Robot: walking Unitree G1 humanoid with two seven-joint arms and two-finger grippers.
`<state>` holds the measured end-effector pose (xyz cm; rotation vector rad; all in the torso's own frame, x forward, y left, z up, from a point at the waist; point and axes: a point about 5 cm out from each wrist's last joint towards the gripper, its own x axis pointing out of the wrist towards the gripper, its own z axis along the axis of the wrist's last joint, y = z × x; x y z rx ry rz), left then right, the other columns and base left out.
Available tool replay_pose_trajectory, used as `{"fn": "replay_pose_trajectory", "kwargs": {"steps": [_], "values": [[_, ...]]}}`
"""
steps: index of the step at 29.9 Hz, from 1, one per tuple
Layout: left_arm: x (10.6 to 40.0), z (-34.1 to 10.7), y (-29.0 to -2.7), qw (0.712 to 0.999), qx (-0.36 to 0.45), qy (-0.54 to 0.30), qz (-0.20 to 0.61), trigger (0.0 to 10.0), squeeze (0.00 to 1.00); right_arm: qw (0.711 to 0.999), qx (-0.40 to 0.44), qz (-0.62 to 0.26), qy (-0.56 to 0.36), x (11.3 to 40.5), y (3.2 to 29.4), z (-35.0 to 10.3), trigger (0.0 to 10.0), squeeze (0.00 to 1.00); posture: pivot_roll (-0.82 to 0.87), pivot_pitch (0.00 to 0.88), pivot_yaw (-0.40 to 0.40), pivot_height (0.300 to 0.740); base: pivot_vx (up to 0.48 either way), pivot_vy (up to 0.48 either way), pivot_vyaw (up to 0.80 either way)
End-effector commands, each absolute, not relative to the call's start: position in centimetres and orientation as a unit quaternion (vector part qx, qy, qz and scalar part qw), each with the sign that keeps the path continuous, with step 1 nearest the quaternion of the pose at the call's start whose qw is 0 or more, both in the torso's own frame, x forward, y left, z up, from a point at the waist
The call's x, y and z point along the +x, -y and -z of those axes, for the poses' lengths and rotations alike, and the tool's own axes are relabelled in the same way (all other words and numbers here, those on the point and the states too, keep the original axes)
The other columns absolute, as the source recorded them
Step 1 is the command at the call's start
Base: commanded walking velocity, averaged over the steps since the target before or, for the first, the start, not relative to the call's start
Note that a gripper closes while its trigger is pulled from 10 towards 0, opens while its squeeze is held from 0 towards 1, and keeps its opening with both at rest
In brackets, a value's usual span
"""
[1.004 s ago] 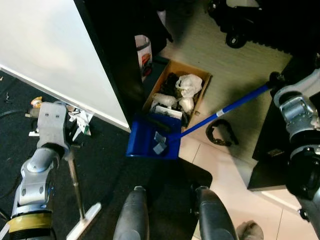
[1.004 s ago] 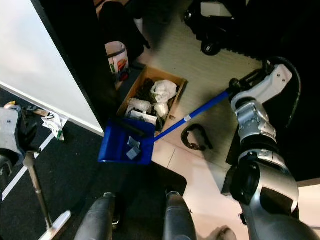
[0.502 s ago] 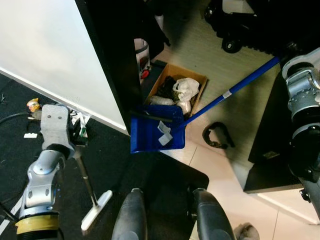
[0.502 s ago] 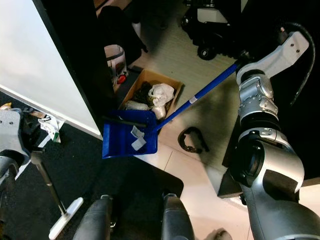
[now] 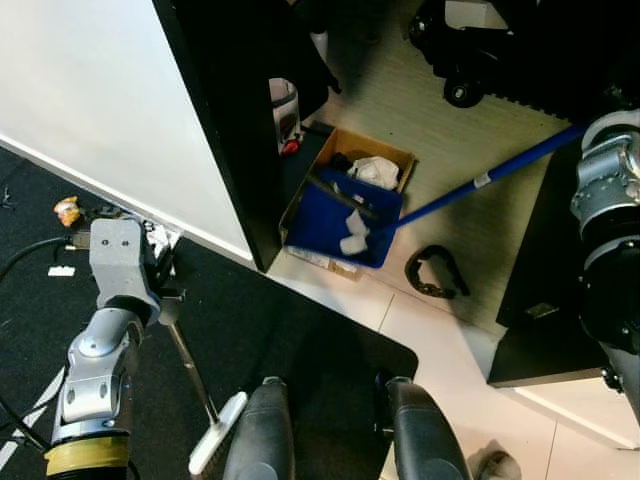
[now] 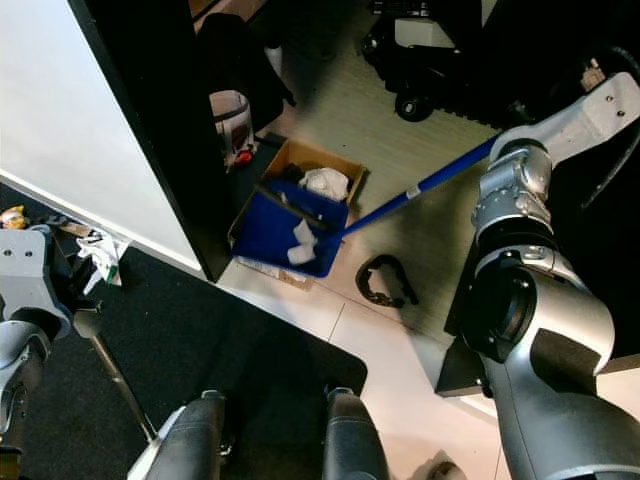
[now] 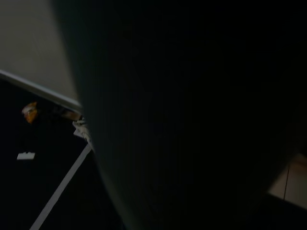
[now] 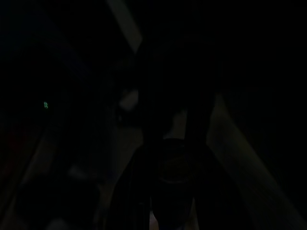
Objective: Sweep floor
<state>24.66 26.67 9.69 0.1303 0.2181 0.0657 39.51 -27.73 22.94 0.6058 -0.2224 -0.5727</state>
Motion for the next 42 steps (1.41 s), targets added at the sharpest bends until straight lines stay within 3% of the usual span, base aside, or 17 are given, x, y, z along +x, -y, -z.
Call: {"fn": "replay_pose_trajectory", "kwargs": {"steps": [1,5,8,16,21,42], "values": [[24.9,-10.2,-26.1,0.995,0.055,-0.082,-0.032,10.0,0.0,0.897,0.307,0.285,0.144,39.7,27.5,-24.5,10.0,0.0,0.07,0.091,-0.058,0.731,0.0,0.0,0.0],[25.3,-10.0,-26.2,0.993,0.051,-0.087,-0.056,10.0,0.0,0.898,0.295,0.285,0.157,39.9,26.8,-25.1,10.0,0.0,0.07,0.094,-0.065,0.731,0.0,0.0,0.0],[25.9,-9.1,-26.6,0.979,0.129,-0.091,-0.131,10.0,0.0,0.906,0.267,0.279,0.173,40.1,25.3,-25.4,10.0,0.0,0.07,0.097,-0.074,0.731,0.0,0.0,0.0],[26.2,-9.4,-26.8,0.973,0.164,-0.076,-0.143,10.0,0.0,0.906,0.253,0.29,0.176,40.0,24.9,-24.9,10.0,0.0,0.07,0.103,-0.074,0.731,0.0,0.0,0.0],[26.4,-10.4,-27.0,0.973,0.159,-0.041,-0.165,10.0,0.0,0.906,0.241,0.3,0.177,39.8,24.6,-24.4,10.0,0.0,0.07,0.106,-0.072,0.731,0.474,0.0,0.0],[26.2,-10.4,-27.1,0.971,0.178,-0.025,-0.158,10.0,0.0,0.901,0.247,0.305,0.183,39.7,24.5,-24.4,10.0,0.0,0.09,0.089,-0.064,0.731,0.48,0.0,0.0]]}}
